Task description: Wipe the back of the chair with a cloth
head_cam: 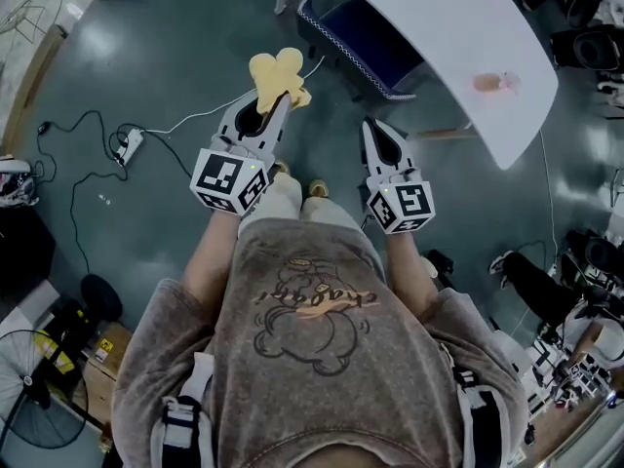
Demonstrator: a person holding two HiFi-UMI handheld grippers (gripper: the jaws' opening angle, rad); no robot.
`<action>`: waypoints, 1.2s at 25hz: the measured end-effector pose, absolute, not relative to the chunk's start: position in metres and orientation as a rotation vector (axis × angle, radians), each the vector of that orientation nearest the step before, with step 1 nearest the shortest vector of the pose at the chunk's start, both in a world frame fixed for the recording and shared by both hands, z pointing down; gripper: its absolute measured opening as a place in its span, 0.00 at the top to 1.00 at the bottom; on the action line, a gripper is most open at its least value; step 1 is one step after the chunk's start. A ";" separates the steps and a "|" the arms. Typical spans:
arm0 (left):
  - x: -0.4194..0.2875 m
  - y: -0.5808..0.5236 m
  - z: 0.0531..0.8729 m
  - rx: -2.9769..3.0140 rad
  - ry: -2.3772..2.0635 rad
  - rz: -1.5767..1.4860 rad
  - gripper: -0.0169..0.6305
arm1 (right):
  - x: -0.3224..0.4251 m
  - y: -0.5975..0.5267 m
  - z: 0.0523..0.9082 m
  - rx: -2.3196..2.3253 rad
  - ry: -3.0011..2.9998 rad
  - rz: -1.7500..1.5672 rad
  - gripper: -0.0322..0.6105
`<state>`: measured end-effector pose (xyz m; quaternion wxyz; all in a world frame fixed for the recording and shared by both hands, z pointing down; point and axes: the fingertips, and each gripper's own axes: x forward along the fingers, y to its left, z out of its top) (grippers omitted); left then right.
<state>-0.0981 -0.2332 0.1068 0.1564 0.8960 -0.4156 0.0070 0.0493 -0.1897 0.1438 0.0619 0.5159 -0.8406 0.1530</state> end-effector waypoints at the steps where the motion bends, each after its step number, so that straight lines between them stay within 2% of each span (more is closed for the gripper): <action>1: -0.099 -0.239 0.112 2.567 -1.184 0.023 0.87 | 0.049 -0.193 0.148 1.566 -2.533 0.465 0.91; 16: -0.099 -0.268 0.217 2.634 -1.157 0.001 0.87 | 0.046 -0.206 0.260 1.565 -2.530 0.452 0.91; 30: -0.078 -0.302 0.358 2.725 -1.164 -0.098 0.87 | 0.049 -0.236 0.410 1.568 -2.629 0.325 0.91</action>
